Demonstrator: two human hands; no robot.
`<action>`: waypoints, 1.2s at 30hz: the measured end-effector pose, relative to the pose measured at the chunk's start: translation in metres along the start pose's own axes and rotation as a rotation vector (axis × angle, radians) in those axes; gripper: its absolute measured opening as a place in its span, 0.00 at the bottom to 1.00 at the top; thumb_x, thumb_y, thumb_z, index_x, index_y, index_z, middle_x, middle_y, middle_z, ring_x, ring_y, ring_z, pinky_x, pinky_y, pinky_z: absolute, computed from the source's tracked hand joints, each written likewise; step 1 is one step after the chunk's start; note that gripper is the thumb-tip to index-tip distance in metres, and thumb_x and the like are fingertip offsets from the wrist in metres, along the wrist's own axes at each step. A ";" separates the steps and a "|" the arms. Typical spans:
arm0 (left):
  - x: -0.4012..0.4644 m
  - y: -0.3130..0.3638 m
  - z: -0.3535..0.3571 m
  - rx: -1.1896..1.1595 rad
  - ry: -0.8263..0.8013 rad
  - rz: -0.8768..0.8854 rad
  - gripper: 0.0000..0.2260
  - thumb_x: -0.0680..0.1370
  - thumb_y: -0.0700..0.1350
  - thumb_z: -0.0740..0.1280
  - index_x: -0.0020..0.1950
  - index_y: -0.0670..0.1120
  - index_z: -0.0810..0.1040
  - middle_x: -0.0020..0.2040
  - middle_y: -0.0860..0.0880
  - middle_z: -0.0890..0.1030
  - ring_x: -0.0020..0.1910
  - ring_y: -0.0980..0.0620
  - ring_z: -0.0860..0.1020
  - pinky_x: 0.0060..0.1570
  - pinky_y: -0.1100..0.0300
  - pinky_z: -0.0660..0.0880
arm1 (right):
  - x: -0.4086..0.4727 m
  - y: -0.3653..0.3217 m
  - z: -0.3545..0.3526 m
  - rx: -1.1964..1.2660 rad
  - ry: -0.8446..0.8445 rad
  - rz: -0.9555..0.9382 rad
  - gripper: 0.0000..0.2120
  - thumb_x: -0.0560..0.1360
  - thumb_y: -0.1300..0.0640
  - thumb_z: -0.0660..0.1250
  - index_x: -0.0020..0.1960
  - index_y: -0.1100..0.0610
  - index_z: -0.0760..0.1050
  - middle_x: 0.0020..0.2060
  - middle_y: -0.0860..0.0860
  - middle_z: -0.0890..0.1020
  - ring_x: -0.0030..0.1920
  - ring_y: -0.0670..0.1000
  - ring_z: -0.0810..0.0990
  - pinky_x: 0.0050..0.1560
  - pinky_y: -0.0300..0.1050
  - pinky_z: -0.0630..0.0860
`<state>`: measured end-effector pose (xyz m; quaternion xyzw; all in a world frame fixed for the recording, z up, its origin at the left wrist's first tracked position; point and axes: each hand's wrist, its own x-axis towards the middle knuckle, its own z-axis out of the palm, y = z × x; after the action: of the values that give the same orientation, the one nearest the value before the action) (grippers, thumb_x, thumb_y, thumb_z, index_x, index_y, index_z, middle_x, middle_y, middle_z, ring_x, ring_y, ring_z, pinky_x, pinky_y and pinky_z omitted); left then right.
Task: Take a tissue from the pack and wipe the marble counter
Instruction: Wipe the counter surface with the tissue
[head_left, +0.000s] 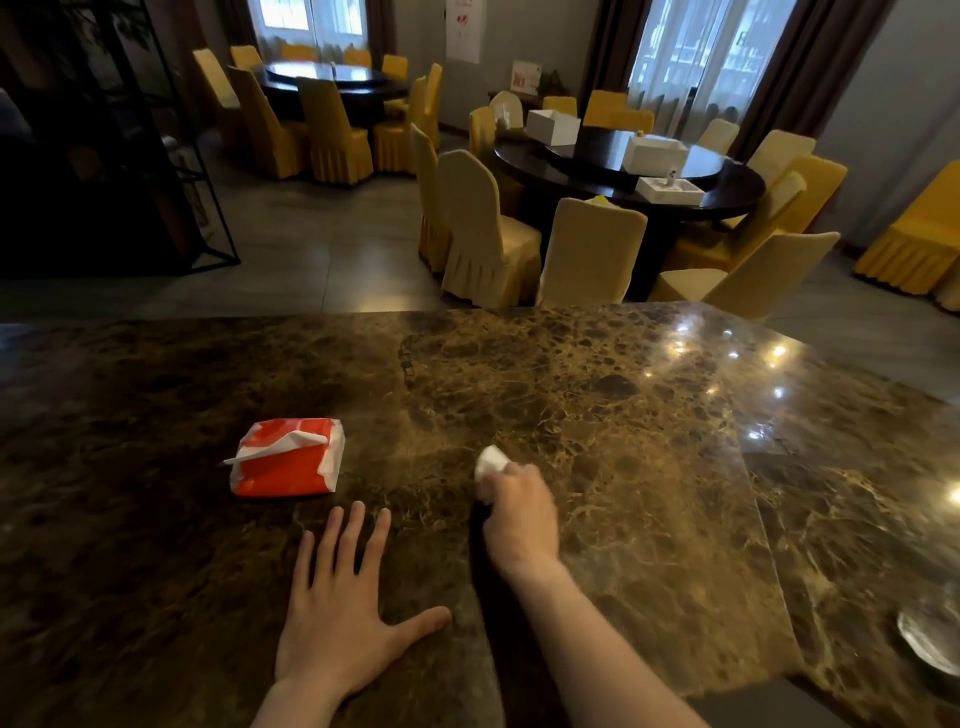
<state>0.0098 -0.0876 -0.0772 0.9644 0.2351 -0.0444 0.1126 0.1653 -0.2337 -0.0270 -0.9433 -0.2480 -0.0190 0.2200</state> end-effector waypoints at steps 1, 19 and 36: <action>0.000 0.000 0.000 0.005 -0.002 -0.003 0.60 0.58 0.91 0.38 0.81 0.58 0.29 0.84 0.52 0.31 0.80 0.51 0.26 0.81 0.43 0.30 | -0.006 -0.014 0.007 0.011 -0.027 -0.096 0.15 0.76 0.67 0.69 0.61 0.56 0.82 0.55 0.52 0.81 0.56 0.54 0.75 0.52 0.48 0.77; 0.004 -0.004 0.004 -0.012 0.013 0.007 0.58 0.59 0.91 0.40 0.79 0.60 0.27 0.83 0.53 0.31 0.81 0.51 0.28 0.81 0.44 0.30 | -0.036 0.012 -0.005 0.006 0.004 0.026 0.09 0.82 0.56 0.64 0.57 0.57 0.80 0.54 0.52 0.78 0.51 0.50 0.77 0.47 0.38 0.67; 0.001 -0.002 0.000 -0.030 0.001 0.007 0.60 0.59 0.91 0.41 0.80 0.59 0.28 0.84 0.54 0.30 0.80 0.52 0.26 0.82 0.43 0.31 | -0.024 0.052 -0.023 0.013 0.078 0.217 0.12 0.79 0.53 0.67 0.48 0.62 0.84 0.52 0.54 0.75 0.54 0.55 0.75 0.53 0.50 0.77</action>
<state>0.0094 -0.0854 -0.0782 0.9634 0.2325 -0.0402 0.1270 0.1707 -0.2950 -0.0303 -0.9617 -0.1356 -0.0301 0.2365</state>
